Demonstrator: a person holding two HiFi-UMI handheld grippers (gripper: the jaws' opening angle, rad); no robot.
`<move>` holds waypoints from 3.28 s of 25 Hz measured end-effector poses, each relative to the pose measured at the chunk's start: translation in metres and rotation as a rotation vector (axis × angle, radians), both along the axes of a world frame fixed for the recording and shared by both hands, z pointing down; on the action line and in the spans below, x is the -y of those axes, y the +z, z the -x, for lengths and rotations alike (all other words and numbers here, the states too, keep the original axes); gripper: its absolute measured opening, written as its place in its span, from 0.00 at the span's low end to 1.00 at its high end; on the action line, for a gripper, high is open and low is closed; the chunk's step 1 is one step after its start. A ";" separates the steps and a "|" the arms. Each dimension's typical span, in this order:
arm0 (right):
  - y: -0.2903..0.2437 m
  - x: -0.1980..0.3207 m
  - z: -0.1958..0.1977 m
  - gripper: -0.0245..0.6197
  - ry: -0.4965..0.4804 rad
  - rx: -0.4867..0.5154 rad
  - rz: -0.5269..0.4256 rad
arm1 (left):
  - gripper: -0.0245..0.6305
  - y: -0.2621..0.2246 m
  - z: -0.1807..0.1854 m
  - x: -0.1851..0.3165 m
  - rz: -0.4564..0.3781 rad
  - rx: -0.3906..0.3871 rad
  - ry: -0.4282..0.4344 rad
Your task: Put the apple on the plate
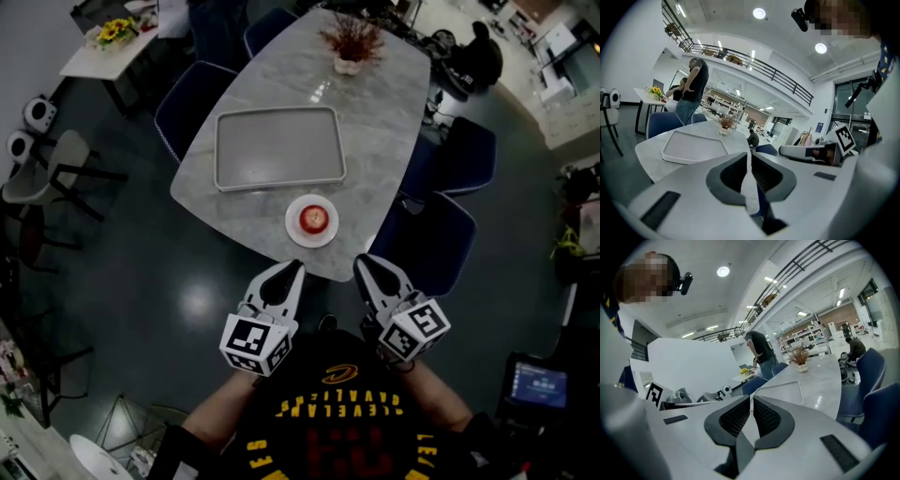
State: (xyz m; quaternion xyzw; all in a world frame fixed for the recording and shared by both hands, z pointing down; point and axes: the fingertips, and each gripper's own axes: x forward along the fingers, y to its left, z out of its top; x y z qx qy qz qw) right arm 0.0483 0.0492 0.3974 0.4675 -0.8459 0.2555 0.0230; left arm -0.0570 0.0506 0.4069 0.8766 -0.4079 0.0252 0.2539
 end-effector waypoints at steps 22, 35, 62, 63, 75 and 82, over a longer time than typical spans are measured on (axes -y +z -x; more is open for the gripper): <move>0.207 0.074 -0.046 0.16 0.095 -0.046 0.442 | 0.14 0.203 0.021 0.076 0.598 0.016 -0.105; 0.281 0.090 -0.045 0.16 0.060 -0.028 0.619 | 0.14 0.270 0.002 0.086 0.704 0.143 -0.163; 0.264 0.097 -0.034 0.10 0.072 0.353 0.693 | 0.10 0.260 0.006 0.088 0.833 -0.284 -0.300; 0.259 0.098 -0.034 0.10 0.066 0.369 0.691 | 0.10 0.254 0.007 0.088 0.826 -0.296 -0.300; 0.170 0.121 -0.026 0.09 -0.068 0.600 0.613 | 0.08 0.164 0.012 0.099 0.731 -0.525 -0.349; 0.127 0.157 -0.007 0.08 -0.158 0.640 0.524 | 0.08 0.127 0.032 0.126 0.656 -0.623 -0.403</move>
